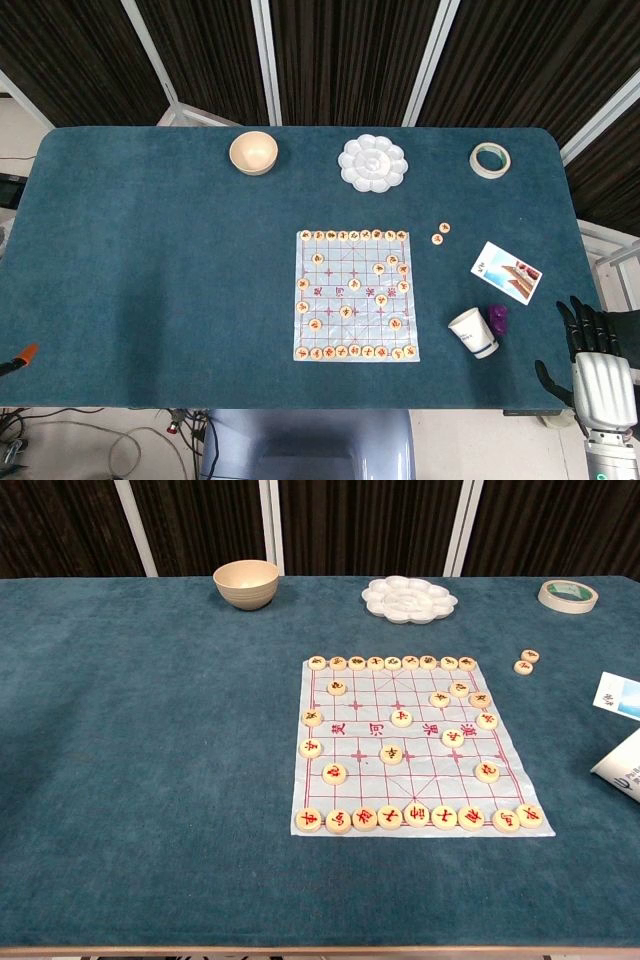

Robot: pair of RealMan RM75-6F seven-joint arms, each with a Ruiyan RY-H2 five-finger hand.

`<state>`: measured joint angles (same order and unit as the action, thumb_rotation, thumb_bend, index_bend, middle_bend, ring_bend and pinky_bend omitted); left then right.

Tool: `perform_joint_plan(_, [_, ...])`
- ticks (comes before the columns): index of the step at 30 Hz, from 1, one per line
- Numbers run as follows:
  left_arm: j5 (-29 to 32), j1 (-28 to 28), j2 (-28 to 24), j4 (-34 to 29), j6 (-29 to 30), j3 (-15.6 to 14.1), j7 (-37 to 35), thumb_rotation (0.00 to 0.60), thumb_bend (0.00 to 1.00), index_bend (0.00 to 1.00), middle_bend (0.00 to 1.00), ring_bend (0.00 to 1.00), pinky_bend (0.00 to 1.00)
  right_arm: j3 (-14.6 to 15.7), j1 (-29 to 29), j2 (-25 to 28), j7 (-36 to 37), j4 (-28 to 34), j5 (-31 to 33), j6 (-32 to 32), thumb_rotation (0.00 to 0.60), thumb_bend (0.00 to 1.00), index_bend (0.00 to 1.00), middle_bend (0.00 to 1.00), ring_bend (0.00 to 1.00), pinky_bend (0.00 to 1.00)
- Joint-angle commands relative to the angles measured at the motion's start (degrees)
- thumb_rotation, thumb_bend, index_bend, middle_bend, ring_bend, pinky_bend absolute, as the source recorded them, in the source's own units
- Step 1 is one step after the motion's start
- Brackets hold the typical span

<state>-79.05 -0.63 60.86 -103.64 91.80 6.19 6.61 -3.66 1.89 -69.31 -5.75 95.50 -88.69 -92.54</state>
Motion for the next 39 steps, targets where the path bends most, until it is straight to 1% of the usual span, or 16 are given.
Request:
perform_joint_plan(1, [0.1,0.0,-0.1,0.0,-0.1,0.0,-0.1,0.6,0.0,0.05,0.0,0.0,0.0,0.1,0.0,0.0,0.0,0.0,-0.1,0.0,0.6,0.38,0.0,0.0,0.0,0.09])
perform_joint_plan(31, [0.0,0.0,0.1,-0.1,0.1,0.0,0.3,0.6,0.0,0.05,0.0,0.0,0.0,0.4,0.3,1.4,1.5,0.8,-0.3,-0.2,0.6,0.38,0.0,0.0,0.0,0.09])
perform_joint_plan(35, [-0.1,0.0,0.2,-0.1,0.1,0.0,0.6,0.6,0.0,0.05,0.0,0.0,0.0,0.4,0.2,1.6,2.6,1.8,0.4,0.5,0.6,0.38,0.0,0.0,0.0,0.09])
perform_joint_plan(39, [0.1,-0.1,0.2,-0.1,0.4,0.2,0.5,0.6,0.0,0.05,0.0,0.0,0.0,0.1,-0.8,2.9,3.6,2.6,1.1,2.6,0.6,0.38,0.0,0.0,0.0,0.09])
